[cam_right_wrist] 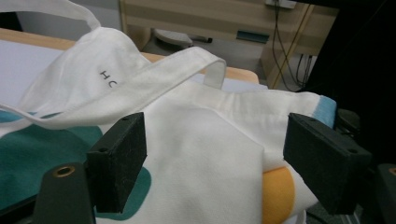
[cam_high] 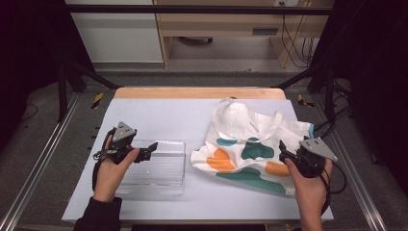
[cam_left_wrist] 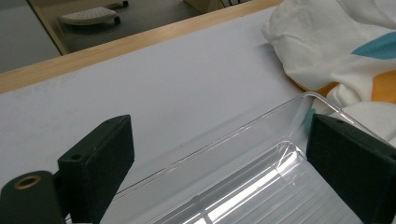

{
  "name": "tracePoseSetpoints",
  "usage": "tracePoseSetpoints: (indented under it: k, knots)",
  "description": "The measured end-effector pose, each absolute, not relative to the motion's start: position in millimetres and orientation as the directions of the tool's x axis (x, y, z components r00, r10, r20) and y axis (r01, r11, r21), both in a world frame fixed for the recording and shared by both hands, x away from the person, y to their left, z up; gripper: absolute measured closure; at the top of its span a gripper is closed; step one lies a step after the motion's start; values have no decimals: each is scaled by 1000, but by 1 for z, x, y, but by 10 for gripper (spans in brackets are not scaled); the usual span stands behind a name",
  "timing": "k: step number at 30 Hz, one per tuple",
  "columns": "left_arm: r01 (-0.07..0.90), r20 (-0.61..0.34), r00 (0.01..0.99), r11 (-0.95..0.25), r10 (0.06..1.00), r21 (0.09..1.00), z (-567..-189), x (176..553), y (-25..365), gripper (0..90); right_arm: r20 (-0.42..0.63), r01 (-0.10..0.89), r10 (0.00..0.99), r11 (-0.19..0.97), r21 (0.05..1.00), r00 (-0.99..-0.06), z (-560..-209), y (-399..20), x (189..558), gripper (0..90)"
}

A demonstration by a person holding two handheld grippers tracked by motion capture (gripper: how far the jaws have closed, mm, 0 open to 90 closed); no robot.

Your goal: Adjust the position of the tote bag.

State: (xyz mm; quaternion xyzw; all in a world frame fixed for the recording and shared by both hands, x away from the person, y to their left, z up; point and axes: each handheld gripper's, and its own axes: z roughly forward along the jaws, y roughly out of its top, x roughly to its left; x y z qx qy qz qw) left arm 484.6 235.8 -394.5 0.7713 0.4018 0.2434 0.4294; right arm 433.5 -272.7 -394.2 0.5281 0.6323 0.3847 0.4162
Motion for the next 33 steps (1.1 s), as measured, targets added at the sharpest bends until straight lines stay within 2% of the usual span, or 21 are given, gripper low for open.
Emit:
tracePoseSetpoints:
  k: [2, 3, 7, 12, 13, 16, 20, 24, 27, 28, 33]
  knots:
    - [408, 28, 558, -304, 829, 861, -395, 484, 234, 78, -129, 351, 986, 158, 923, -104, -391, -271, 434, 221]
    - [405, 33, 565, -311, 825, 860, -394, 483, 232, 78, -169, 360, 980, 198, 912, -110, -383, -271, 437, 233]
    - [397, 49, 579, -334, 814, 855, -391, 481, 227, 77, -185, 397, 976, 217, 892, -118, -375, -279, 442, 264]
    - [397, 64, 595, -362, 801, 843, -394, 481, 217, 77, -160, 457, 979, 200, 867, -125, -362, -308, 452, 288]
    - [401, 65, 594, -364, 802, 841, -396, 481, 216, 73, -175, 487, 974, 222, 845, -141, -357, -319, 456, 295]
    - [408, 66, 594, -372, 802, 834, -398, 481, 211, 73, -214, 491, 966, 258, 832, -145, -352, -326, 461, 288]
    - [413, 66, 592, -372, 803, 831, -400, 482, 207, 72, -182, 512, 973, 229, 828, -140, -344, -338, 476, 259]
    - [425, 61, 595, -378, 801, 823, -404, 481, 204, 72, -37, 574, 992, 99, 813, -118, -345, -345, 496, 221]
    - [428, 51, 603, -376, 796, 822, -404, 481, 203, 72, -59, 591, 993, 106, 800, -99, -349, -345, 506, 203]
    - [427, 47, 606, -375, 794, 823, -404, 480, 203, 72, -24, 622, 996, 74, 779, -89, -356, -346, 514, 192]
    - [414, 56, 619, -387, 783, 824, -400, 477, 198, 73, -50, 689, 998, 63, 722, -39, -376, -347, 528, 245]
